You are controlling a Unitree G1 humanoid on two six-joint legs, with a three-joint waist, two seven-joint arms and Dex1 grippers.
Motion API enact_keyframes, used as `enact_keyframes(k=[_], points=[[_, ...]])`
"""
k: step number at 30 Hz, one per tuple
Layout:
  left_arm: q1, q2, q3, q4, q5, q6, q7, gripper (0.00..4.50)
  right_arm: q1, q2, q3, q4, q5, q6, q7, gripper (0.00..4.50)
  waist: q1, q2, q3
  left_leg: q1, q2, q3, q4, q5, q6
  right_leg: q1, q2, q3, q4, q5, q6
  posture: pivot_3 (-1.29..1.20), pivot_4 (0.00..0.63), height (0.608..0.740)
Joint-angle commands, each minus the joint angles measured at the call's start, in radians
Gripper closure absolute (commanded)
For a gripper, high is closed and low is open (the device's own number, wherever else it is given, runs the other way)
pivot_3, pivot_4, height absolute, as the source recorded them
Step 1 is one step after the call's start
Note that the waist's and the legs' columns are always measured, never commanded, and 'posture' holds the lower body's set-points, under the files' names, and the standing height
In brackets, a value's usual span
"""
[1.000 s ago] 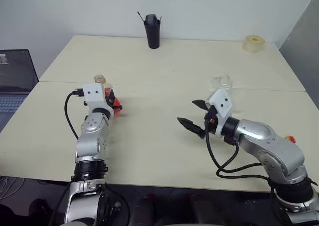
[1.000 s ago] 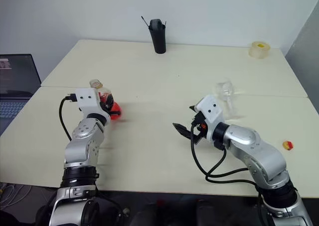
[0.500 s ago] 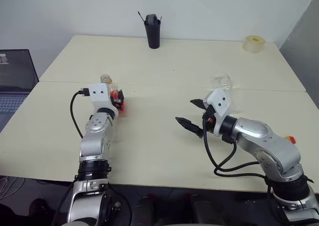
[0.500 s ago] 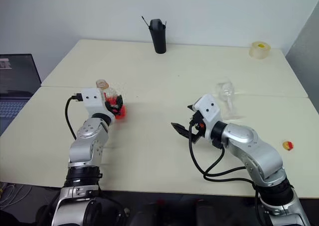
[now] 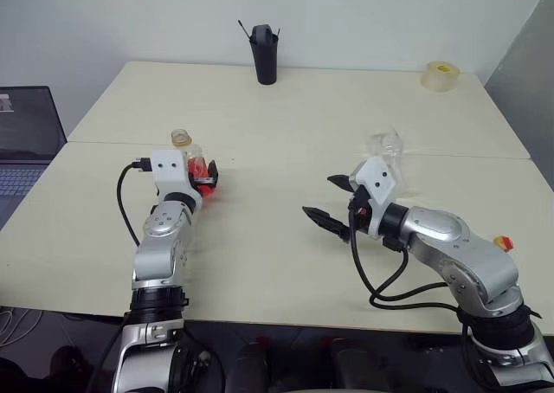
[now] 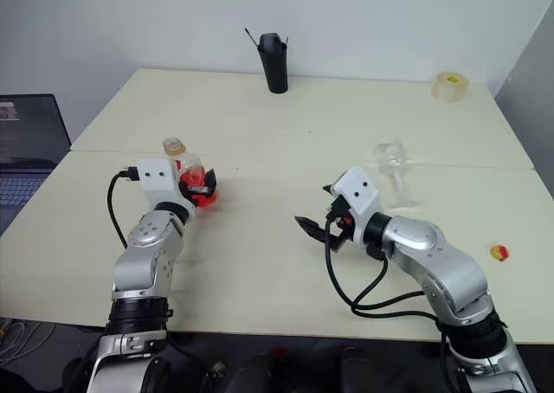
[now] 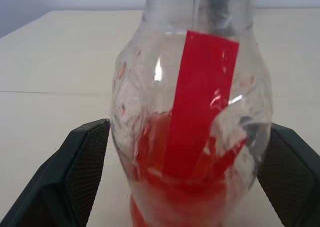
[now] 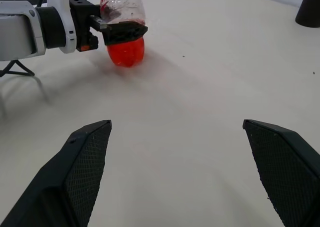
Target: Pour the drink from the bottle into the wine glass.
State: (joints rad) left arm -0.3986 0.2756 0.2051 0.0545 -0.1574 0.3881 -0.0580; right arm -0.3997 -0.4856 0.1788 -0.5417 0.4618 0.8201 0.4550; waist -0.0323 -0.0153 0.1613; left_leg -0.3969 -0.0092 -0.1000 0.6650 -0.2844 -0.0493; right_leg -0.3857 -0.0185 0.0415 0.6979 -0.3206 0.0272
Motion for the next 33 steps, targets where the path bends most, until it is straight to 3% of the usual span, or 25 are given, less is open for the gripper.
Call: enact_keyframes(k=[1,9,22,29,33], points=[[0.018,0.010,0.009,-0.076,-0.006,0.010,-0.011,0.02,0.003,0.005,-0.008,-0.016,-0.002,-0.011,0.013,0.00,0.001,0.000,0.000,0.000,0.000,0.000,0.000,0.000,0.000,0.000,0.000,0.000,0.000,0.000,0.000,0.00,0.150,0.740],[0.092,0.016,0.010,-0.124,-0.029,0.022,-0.063,0.02,-0.005,0.014,-0.003,-0.007,-0.005,-0.013,0.027,0.00,0.000,0.000,0.000,0.000,0.000,0.000,0.000,0.000,0.000,0.000,0.000,0.000,0.000,0.000,0.000,0.00,0.150,0.740],[0.287,0.145,-0.091,-0.225,-0.117,-0.073,-0.462,0.02,0.007,0.002,-0.029,-0.013,0.003,-0.005,0.056,0.00,0.000,0.000,0.000,0.000,0.000,0.000,0.000,0.000,0.000,0.000,0.000,0.000,0.000,0.000,0.000,0.00,0.150,0.740],[0.290,0.155,-0.083,-0.215,-0.135,-0.059,-0.489,0.02,0.046,-0.062,-0.082,-0.015,0.010,-0.014,0.098,0.00,0.000,0.000,0.000,0.001,0.000,0.000,-0.001,-0.002,0.004,0.000,0.000,0.000,0.000,0.000,0.000,0.00,0.150,0.740],[0.275,0.156,-0.141,-0.235,-0.148,-0.060,-0.562,0.02,0.071,-0.086,-0.125,-0.019,0.022,-0.005,0.106,0.00,0.001,0.000,0.000,0.001,0.000,0.000,-0.001,-0.002,0.004,0.000,0.000,0.000,0.000,0.000,0.000,0.00,0.150,0.740]])
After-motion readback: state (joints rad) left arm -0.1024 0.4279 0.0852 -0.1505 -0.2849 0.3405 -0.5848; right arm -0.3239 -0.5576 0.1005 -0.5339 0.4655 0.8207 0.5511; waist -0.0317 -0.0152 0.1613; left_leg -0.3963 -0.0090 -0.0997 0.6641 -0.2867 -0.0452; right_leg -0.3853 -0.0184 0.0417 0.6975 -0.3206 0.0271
